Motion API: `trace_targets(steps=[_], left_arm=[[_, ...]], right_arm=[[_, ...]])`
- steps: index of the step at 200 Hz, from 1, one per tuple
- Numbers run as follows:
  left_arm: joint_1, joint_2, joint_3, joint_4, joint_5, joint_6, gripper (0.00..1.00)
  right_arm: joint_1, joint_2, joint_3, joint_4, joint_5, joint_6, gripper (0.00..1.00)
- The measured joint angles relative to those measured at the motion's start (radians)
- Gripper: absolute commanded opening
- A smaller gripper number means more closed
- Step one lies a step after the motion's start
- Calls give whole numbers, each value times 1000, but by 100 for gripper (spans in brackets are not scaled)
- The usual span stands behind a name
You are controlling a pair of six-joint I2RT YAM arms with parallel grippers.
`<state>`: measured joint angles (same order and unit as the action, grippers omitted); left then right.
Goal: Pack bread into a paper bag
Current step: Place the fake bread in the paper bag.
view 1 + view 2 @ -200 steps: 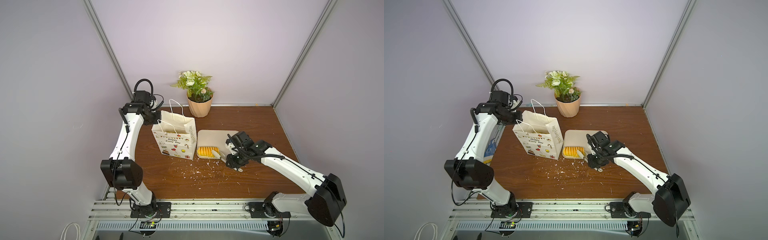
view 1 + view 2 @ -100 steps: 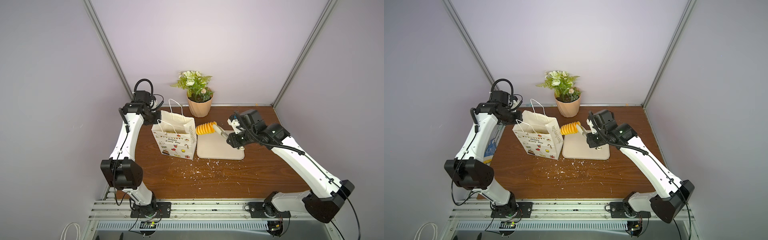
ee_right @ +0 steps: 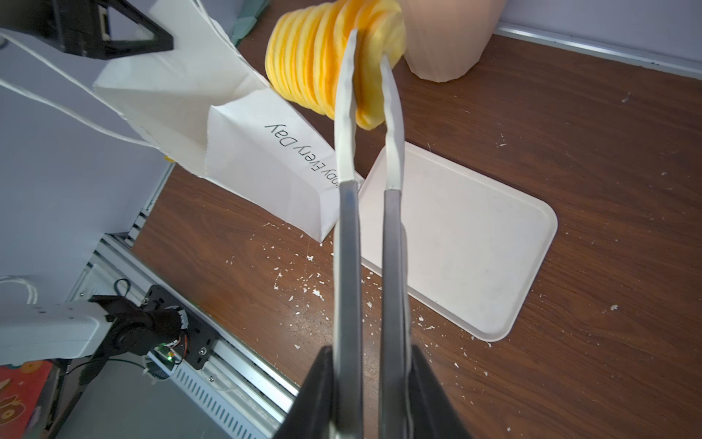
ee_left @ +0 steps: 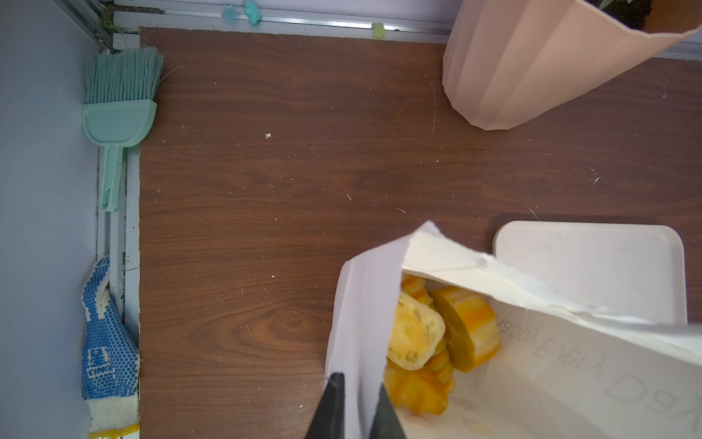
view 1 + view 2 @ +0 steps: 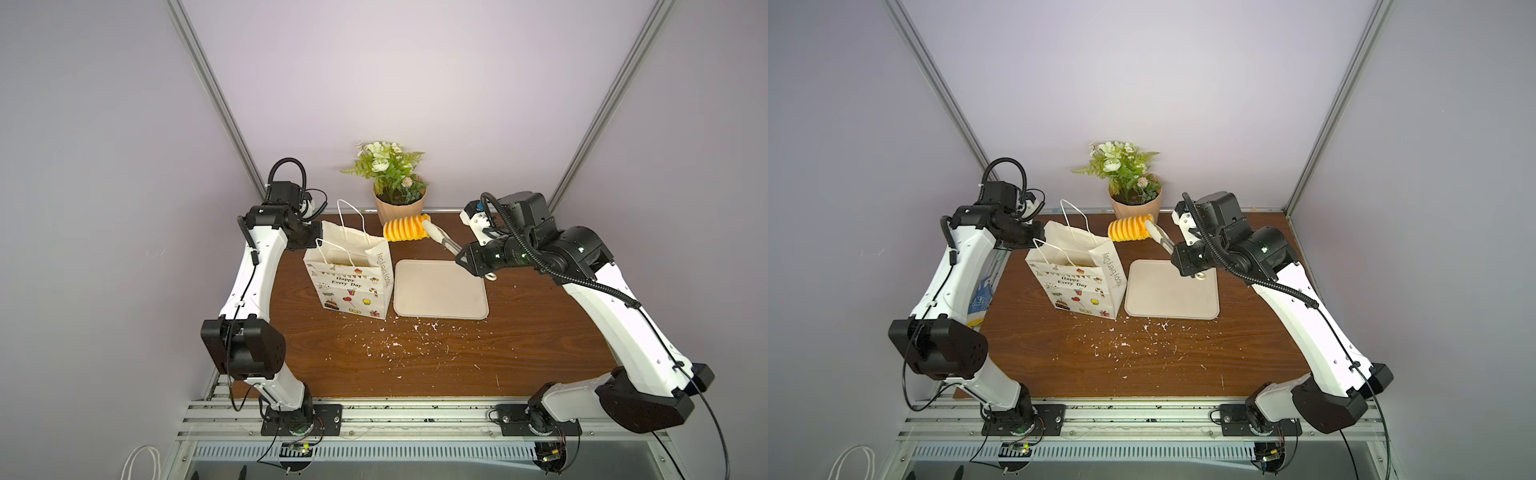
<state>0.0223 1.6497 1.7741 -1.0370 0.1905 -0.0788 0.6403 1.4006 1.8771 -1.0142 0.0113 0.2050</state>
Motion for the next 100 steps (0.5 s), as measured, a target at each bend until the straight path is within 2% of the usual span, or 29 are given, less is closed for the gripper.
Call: trace_targets(steps=[100], left_arm=[[0,6,7,0,6,0,15]], right_arm=[[9,0,65,-3,-75,5,7]])
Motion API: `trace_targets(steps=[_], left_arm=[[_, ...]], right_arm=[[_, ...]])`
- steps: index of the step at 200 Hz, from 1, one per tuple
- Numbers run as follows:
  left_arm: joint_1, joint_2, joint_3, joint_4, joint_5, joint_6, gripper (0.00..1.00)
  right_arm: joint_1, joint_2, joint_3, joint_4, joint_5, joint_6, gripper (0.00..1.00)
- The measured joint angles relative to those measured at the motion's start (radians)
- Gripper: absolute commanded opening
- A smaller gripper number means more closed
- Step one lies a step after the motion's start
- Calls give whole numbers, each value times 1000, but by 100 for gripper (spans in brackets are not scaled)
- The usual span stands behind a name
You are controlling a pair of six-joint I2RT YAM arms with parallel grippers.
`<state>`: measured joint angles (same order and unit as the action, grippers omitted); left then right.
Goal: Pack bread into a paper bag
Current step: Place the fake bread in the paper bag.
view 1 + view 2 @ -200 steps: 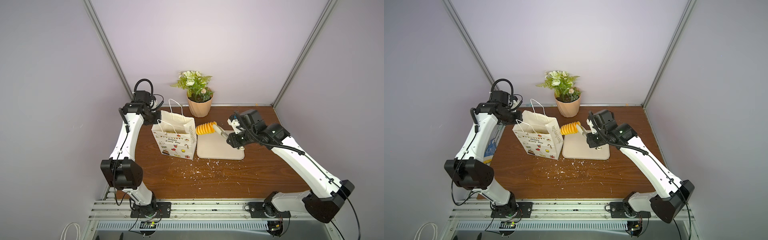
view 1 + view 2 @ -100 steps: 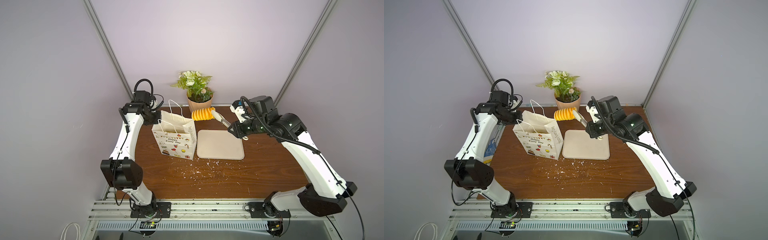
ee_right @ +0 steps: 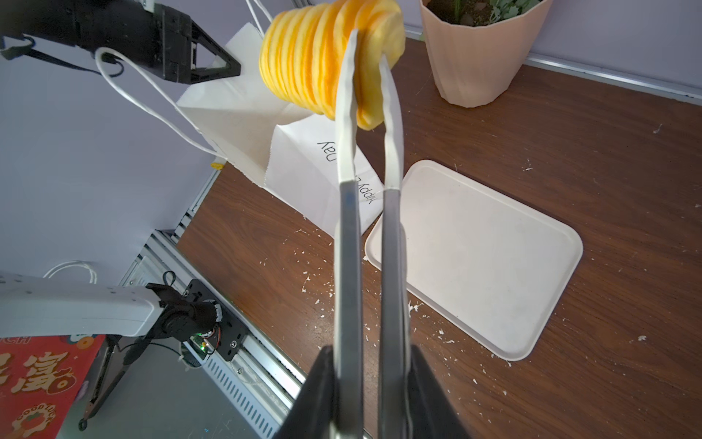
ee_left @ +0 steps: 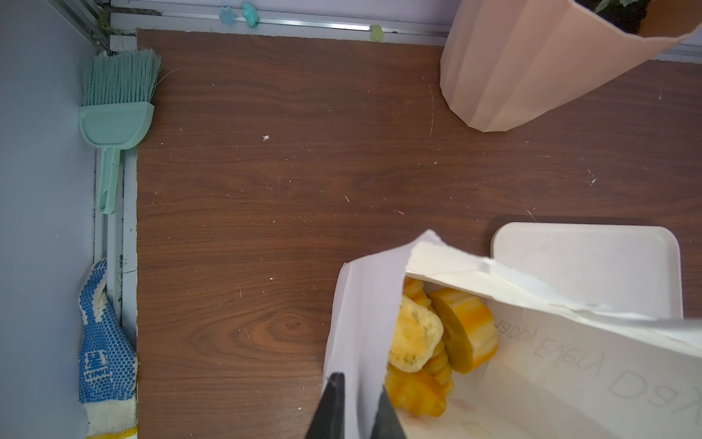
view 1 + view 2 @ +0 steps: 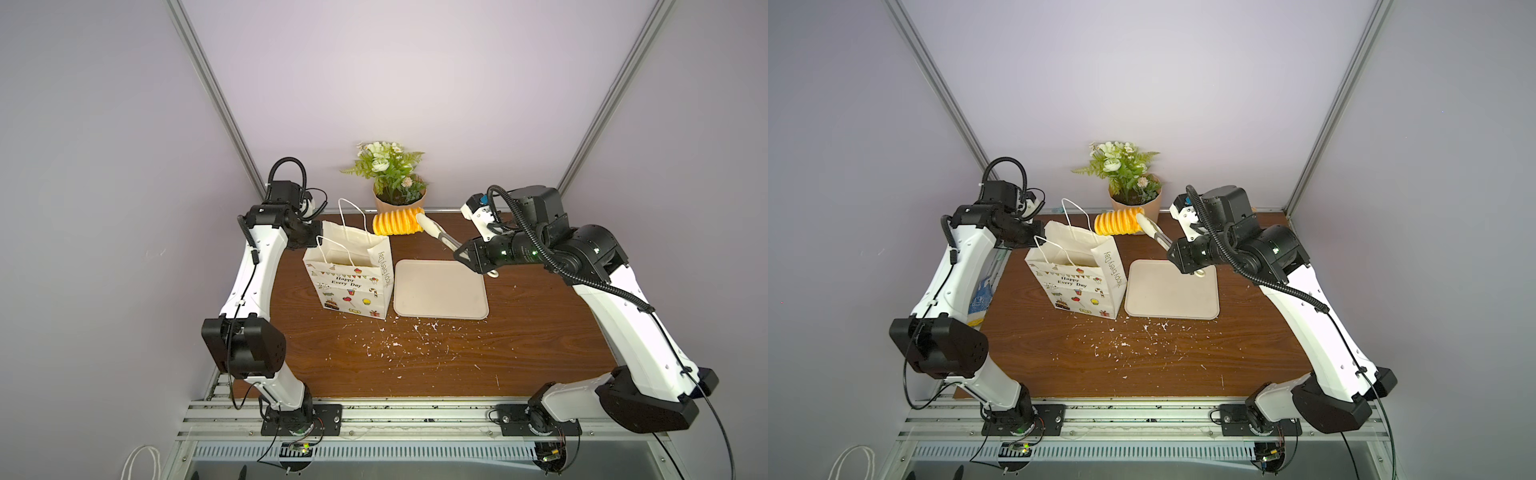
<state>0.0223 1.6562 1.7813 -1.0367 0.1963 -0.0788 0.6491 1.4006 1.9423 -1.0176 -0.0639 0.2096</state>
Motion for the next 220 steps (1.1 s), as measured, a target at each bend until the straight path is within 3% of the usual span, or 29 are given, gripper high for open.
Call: trace_targets(steps=[102,164,220], left_arm=[[0,0,0,0,0,0,16],[0,0,0,0,0,0,17],[1,0,0,-1,-7,0,17]], right_arm=[[128,116,8,41,-31,-4,7],[131,277,224,25,-13,-58,10],[182,336,285,-9,11,-91,15]])
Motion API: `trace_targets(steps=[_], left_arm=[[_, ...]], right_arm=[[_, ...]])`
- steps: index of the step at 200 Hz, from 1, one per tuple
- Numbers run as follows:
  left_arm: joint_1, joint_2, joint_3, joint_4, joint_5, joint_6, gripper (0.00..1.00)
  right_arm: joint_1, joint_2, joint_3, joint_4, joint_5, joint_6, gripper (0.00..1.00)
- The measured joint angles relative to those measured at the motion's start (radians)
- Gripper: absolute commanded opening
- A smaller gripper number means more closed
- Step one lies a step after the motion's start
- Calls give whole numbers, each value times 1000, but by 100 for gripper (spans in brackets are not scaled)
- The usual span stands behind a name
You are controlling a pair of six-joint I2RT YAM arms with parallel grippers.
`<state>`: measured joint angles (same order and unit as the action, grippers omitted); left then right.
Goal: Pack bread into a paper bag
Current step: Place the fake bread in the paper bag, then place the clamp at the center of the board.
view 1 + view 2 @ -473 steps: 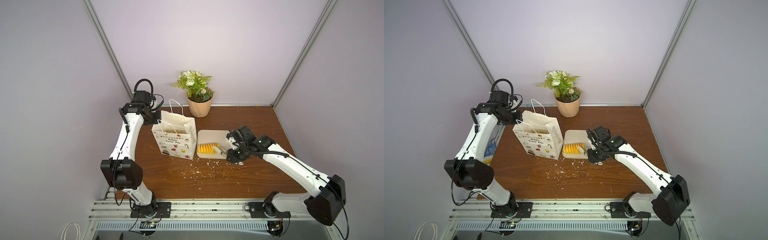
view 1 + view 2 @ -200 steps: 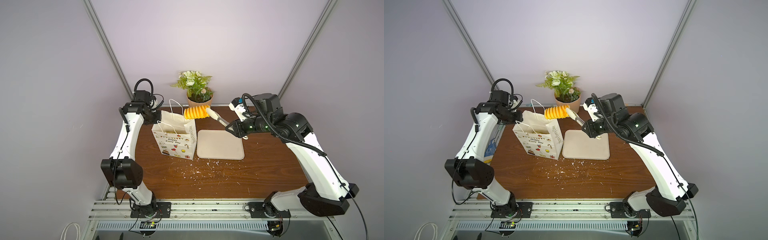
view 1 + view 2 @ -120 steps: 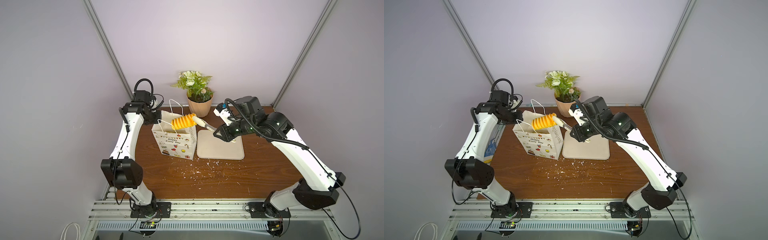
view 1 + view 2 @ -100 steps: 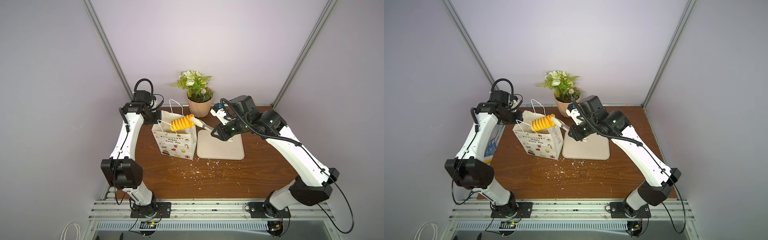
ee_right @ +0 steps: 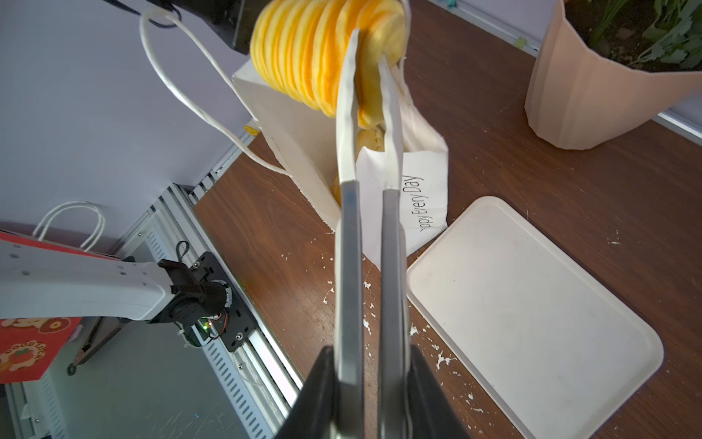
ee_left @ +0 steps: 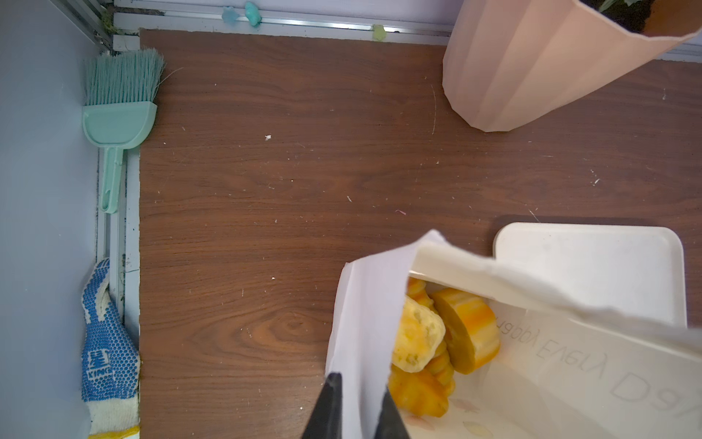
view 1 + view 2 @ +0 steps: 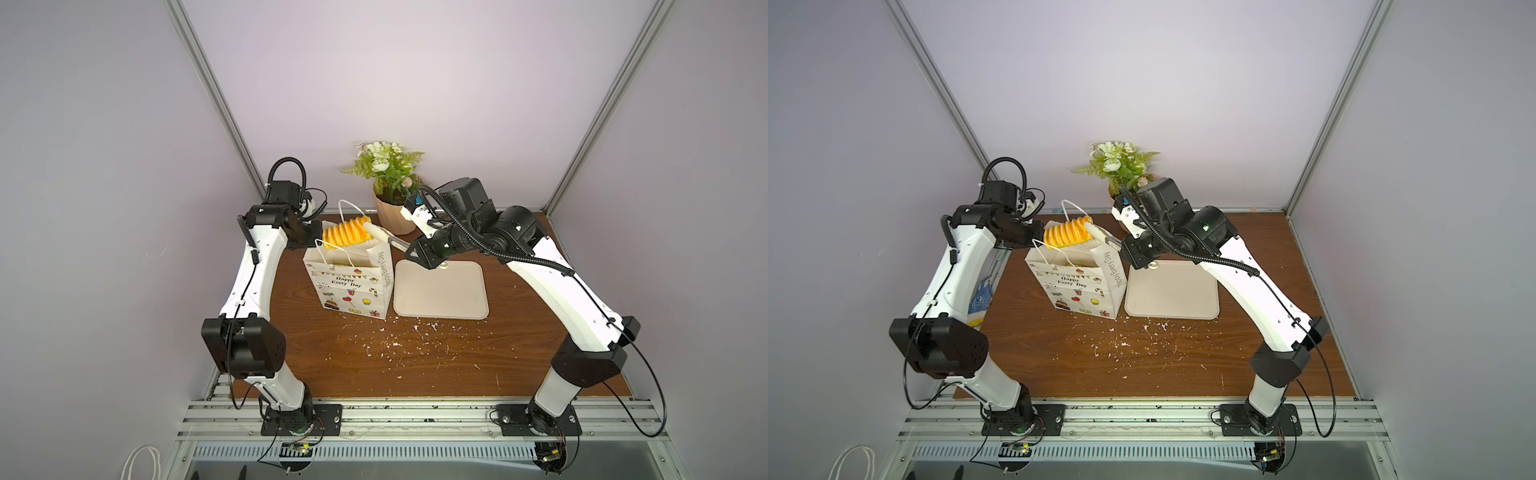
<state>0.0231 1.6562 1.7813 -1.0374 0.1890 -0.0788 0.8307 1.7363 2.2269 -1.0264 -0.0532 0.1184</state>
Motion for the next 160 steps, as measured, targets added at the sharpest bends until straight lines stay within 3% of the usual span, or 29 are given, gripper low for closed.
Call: trace_targets(steps=[74,133,148,160], left_arm=[[3,0,0,0,-3,0,19],[3,0,0,0,-4,0,19],[3,0,6,-2,-17,2,29],[3,6,29,-12,-31,-3,29]], right_arm=[[9,8,21,-40,5,-28,45],[13,8,50,-38,21,-32,51],[11,0,33,-23,69,-33,53],[2,-18,-14,0,109,-35,53]])
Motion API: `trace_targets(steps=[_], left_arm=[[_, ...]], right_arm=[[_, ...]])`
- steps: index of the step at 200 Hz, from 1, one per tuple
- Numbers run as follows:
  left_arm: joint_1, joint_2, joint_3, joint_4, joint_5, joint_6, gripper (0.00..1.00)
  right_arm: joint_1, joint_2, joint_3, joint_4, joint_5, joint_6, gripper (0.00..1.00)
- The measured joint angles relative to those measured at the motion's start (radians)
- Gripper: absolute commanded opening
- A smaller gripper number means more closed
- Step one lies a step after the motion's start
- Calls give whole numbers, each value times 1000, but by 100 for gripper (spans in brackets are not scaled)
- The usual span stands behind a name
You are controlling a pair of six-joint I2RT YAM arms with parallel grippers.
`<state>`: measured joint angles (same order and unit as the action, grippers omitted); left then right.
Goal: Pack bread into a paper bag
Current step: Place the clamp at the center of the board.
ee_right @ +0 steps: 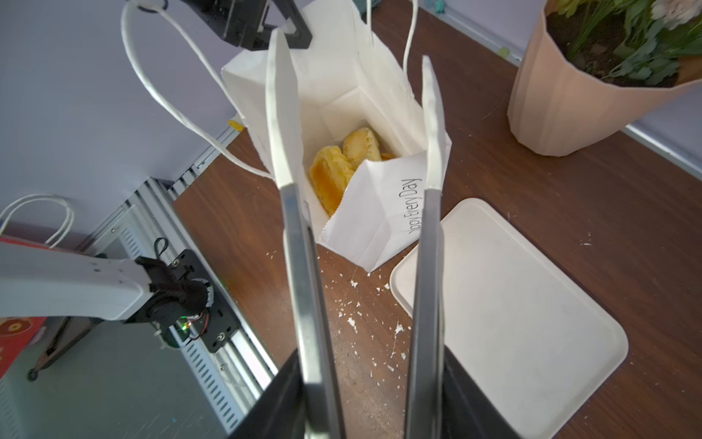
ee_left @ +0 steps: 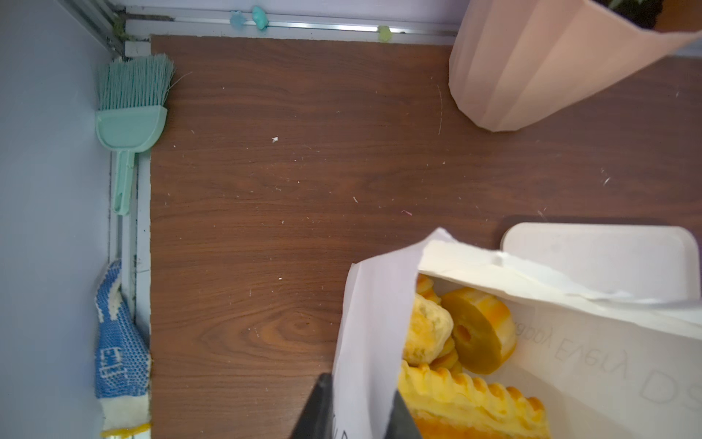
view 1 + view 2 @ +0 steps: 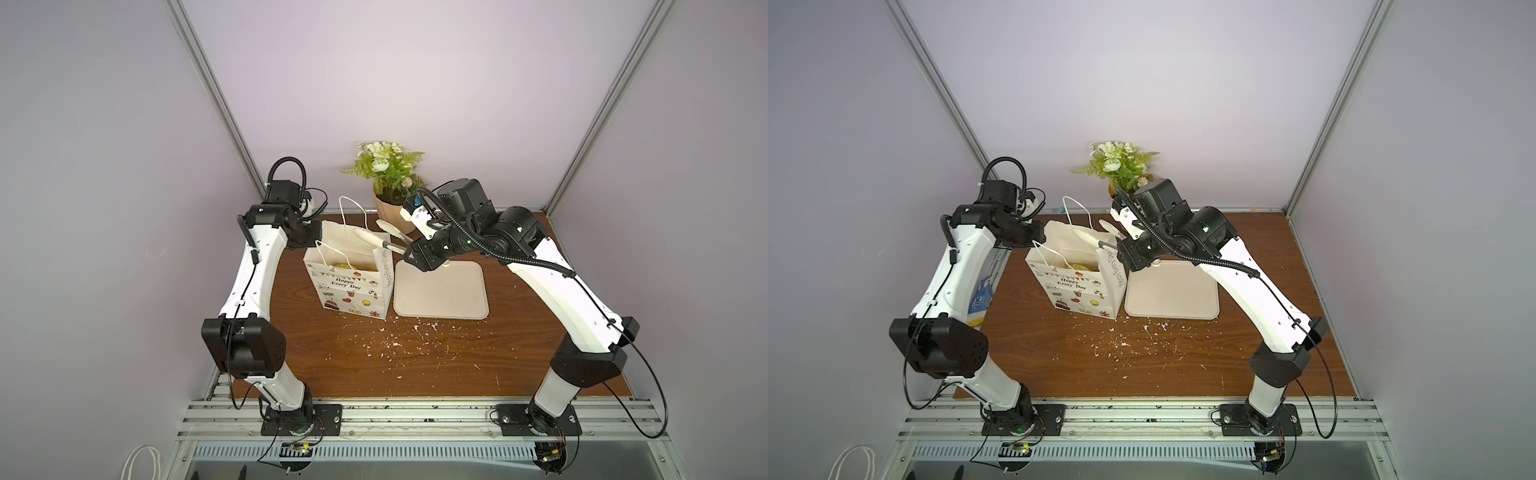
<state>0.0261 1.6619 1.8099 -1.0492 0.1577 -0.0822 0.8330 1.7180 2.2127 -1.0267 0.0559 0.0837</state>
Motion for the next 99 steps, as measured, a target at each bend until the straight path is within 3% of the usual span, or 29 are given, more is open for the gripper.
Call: trace_targets(steps=[25,41,99], left_arm=[[0,29,109,-2,-10,-7,31],[0,33,157,13,14,-16,44],[0,13,114,14,-6,-18,50]], right_arm=[[-74,-63,-129,26,27,0,53],[-153,-108,-198,44,53,0,53],[-399,-347,-548,174,211,33,57]])
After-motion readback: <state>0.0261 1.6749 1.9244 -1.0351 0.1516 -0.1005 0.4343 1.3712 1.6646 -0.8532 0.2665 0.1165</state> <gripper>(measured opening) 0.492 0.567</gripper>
